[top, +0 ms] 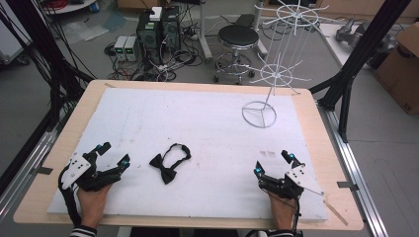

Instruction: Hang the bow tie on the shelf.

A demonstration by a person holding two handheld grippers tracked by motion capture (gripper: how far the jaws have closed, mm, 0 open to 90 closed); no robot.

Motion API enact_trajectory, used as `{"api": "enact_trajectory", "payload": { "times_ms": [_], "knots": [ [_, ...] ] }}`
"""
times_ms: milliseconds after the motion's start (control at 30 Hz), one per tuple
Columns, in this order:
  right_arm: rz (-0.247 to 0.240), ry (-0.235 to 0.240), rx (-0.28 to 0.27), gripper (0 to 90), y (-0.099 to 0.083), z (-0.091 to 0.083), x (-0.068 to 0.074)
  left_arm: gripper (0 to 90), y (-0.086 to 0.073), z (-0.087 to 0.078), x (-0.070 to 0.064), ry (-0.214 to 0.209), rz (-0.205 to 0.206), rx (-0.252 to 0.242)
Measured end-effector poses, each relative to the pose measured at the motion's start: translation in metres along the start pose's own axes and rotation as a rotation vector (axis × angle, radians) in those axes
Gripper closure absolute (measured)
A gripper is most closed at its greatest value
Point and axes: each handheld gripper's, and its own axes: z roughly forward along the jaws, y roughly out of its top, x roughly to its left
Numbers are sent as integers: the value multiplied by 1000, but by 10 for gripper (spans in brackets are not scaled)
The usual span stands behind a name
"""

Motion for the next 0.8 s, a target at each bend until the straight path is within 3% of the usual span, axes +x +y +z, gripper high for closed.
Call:
{"api": "enact_trajectory", "payload": {
  "times_ms": [333,467,800],
  "knots": [
    [-15,-1,-26,28,-1,-2,0,162,0,0,0,-3,4,7],
    [-4,-2,-25,28,-1,-2,0,162,0,1,2,11,-23,8],
    [-5,2,-18,28,-1,-2,0,157,1,1,2,5,-21,10]
  ]
}}
